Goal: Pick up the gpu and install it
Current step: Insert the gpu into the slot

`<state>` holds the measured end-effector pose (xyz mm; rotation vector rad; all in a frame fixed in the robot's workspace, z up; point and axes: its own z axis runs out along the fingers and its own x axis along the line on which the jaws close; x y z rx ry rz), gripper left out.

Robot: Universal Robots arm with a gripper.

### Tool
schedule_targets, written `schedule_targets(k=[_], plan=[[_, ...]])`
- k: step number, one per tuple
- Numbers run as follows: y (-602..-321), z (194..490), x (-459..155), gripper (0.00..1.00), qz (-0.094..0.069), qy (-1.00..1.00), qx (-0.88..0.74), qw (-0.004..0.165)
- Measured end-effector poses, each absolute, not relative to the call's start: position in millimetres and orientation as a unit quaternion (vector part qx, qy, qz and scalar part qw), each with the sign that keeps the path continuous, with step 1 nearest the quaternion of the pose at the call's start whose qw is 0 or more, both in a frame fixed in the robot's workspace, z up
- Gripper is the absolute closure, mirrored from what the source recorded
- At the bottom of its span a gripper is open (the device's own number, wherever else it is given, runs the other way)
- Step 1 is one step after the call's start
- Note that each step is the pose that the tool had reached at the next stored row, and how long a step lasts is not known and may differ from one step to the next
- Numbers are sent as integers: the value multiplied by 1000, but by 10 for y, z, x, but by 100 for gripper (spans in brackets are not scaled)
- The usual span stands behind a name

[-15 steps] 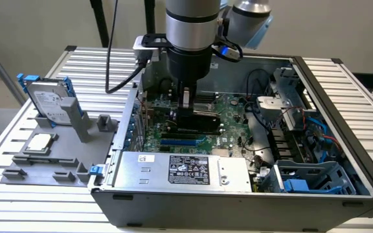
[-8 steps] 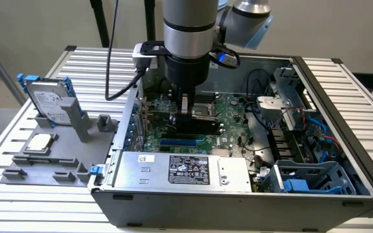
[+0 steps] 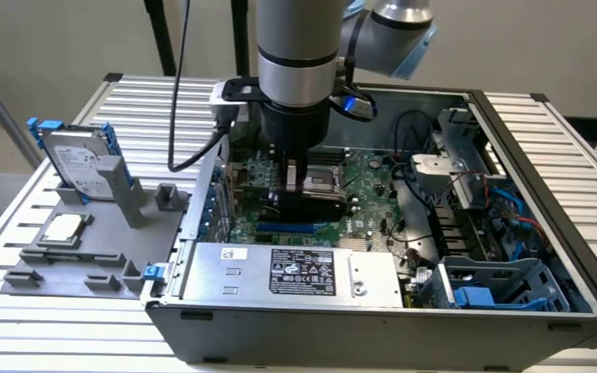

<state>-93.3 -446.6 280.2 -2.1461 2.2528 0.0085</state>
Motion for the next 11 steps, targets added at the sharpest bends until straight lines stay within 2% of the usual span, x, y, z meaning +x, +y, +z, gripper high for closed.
schedule_targets(k=[11], plan=[[-4471, 2743, -987, 74, 3, 724, -690, 15]])
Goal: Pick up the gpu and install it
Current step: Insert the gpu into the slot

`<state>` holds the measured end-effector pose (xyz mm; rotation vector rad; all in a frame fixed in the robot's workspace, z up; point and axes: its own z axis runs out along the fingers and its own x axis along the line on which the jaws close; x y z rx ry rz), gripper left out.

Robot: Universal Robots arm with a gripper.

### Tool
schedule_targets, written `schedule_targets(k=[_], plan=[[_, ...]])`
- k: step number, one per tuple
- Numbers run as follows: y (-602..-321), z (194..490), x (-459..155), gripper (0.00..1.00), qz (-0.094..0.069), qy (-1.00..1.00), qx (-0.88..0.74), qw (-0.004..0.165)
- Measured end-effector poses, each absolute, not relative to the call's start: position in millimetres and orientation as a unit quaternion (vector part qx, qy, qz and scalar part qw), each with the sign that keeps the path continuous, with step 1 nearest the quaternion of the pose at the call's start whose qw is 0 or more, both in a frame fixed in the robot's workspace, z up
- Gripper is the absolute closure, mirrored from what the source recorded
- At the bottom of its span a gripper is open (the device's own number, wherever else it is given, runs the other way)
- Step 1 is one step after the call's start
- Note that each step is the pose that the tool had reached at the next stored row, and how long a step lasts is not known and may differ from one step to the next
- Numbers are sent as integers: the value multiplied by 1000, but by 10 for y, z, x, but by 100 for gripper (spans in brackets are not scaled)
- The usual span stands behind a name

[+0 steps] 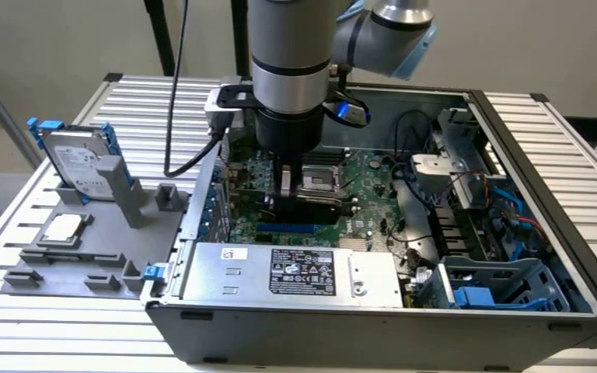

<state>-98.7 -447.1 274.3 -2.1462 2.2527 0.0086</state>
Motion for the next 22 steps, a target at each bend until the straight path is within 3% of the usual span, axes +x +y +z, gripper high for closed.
schedule_targets(k=[22], plan=[[-4471, 2686, -1032, 74, 1, 724, -689, 16]])
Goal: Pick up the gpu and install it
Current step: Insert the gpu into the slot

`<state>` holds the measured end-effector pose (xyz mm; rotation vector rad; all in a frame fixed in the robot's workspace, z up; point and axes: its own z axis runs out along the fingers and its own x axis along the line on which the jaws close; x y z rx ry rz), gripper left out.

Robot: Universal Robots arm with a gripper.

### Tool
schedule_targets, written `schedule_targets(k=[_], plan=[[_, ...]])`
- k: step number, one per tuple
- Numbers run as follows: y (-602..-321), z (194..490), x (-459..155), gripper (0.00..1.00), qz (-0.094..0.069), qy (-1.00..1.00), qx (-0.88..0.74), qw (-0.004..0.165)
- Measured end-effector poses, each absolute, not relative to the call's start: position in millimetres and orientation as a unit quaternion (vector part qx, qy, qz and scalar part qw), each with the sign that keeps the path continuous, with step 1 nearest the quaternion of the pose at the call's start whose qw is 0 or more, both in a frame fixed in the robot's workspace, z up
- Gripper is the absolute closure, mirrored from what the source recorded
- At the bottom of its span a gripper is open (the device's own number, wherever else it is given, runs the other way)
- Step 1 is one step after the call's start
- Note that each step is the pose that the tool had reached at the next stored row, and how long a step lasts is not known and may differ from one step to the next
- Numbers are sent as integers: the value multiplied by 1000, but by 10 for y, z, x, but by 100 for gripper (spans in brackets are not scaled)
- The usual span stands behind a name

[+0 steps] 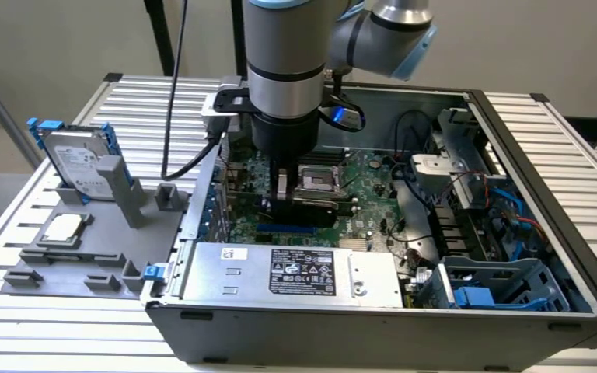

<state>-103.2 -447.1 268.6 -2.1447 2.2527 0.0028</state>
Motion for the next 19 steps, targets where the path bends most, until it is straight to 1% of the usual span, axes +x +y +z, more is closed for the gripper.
schedule_targets(k=[5, 19], plan=[[-4467, 2681, -1063, 74, -3, 724, -689, 20], [-4468, 2615, -1068, 74, -4, 724, -689, 20]])
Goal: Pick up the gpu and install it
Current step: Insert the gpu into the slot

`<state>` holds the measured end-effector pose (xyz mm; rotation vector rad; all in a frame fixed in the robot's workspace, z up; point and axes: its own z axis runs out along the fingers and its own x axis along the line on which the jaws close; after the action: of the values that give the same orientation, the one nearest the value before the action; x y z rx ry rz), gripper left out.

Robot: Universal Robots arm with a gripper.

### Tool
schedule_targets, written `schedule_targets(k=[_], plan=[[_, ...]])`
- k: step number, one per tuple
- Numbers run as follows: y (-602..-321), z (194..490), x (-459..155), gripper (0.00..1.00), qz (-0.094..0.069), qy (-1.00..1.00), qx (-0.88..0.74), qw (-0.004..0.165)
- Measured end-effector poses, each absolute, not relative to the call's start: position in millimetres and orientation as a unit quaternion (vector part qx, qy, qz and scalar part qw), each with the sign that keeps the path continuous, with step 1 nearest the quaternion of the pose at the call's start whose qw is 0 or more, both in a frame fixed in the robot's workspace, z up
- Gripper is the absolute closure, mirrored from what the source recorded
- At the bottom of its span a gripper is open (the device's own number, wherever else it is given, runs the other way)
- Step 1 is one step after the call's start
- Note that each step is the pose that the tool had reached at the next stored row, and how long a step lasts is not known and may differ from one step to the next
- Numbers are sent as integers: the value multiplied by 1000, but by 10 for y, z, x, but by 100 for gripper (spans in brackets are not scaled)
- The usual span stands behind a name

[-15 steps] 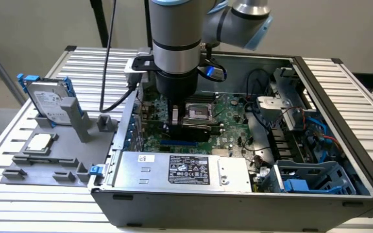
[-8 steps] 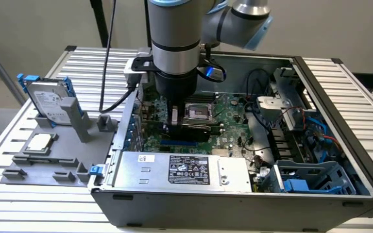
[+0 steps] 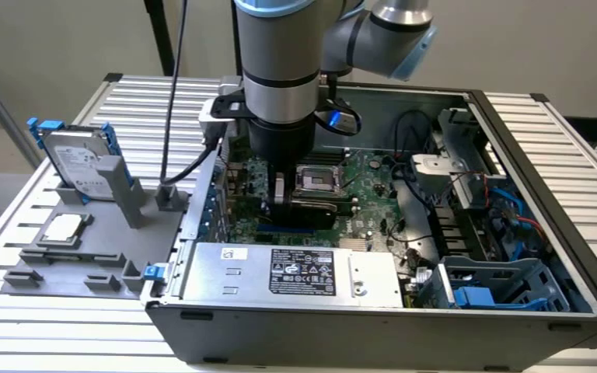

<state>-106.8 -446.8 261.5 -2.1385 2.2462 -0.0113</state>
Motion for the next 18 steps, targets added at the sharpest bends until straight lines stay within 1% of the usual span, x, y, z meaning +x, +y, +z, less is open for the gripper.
schedule_targets(k=[18], plan=[[-4446, 2589, -1090, 74, -4, 724, -689, 20]])
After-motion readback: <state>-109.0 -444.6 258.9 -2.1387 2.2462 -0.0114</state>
